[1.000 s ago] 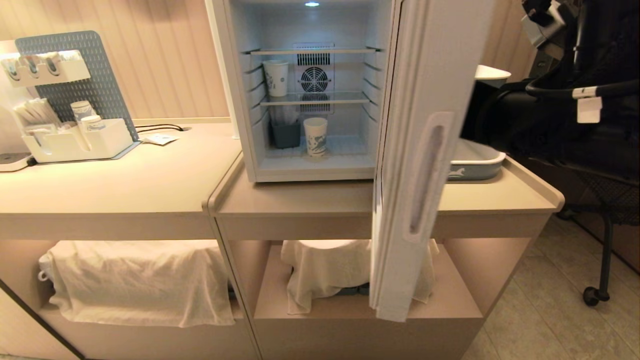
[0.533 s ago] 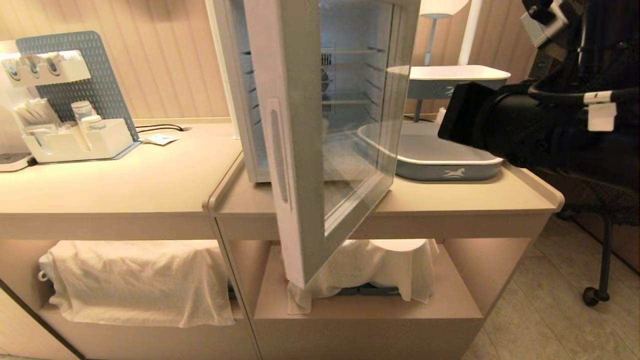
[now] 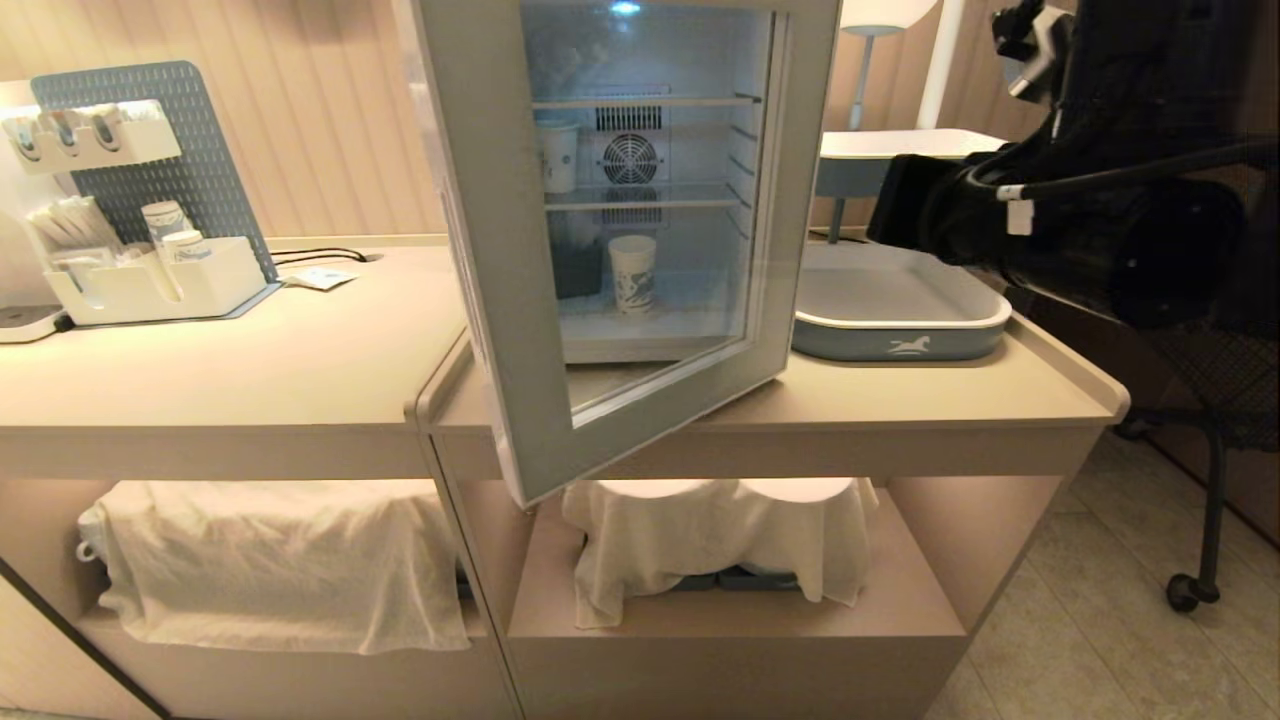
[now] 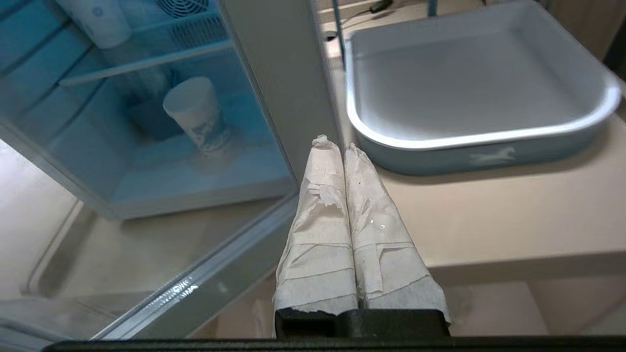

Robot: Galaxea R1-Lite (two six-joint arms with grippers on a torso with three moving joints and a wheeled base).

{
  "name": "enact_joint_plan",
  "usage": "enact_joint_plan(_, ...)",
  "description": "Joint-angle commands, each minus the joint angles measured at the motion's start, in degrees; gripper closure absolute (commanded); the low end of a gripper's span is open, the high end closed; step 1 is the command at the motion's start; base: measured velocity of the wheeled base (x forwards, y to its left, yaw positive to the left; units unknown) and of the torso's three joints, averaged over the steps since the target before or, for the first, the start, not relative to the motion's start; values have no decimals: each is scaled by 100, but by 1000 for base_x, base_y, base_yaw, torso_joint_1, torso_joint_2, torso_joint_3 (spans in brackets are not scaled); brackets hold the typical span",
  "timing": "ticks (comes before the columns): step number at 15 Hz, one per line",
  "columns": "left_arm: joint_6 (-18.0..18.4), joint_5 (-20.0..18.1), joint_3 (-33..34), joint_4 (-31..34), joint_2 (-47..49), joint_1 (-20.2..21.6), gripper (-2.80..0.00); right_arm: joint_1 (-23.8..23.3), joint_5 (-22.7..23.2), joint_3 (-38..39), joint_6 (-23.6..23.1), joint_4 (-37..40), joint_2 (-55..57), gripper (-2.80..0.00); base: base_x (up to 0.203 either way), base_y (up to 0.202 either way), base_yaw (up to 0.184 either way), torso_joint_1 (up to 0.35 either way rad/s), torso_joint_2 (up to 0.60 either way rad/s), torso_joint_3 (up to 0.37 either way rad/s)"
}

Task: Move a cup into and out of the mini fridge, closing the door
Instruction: Close the freezer door

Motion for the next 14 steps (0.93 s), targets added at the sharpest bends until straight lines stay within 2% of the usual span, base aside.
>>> enact_joint_plan(1, 3, 0, 0, 0, 0, 0, 0, -53, 80, -403, 13, -87, 702, 0, 0, 0, 0, 0, 0, 0)
enact_joint_plan(10, -5, 0, 0, 0, -1, 0, 0, -50, 504, -2550, 56, -217, 2457, 0, 0, 0, 0, 0, 0, 0)
enact_joint_plan(13, 3, 0, 0, 0, -6, 0, 0, -54, 559, -3084, 40, -235, 2973, 0, 0, 0, 0, 0, 0, 0)
enact_joint_plan(14, 3, 0, 0, 0, 0, 0, 0, -57, 650, -3117, 2, -452, 3089, 0, 0, 0, 0, 0, 0, 0)
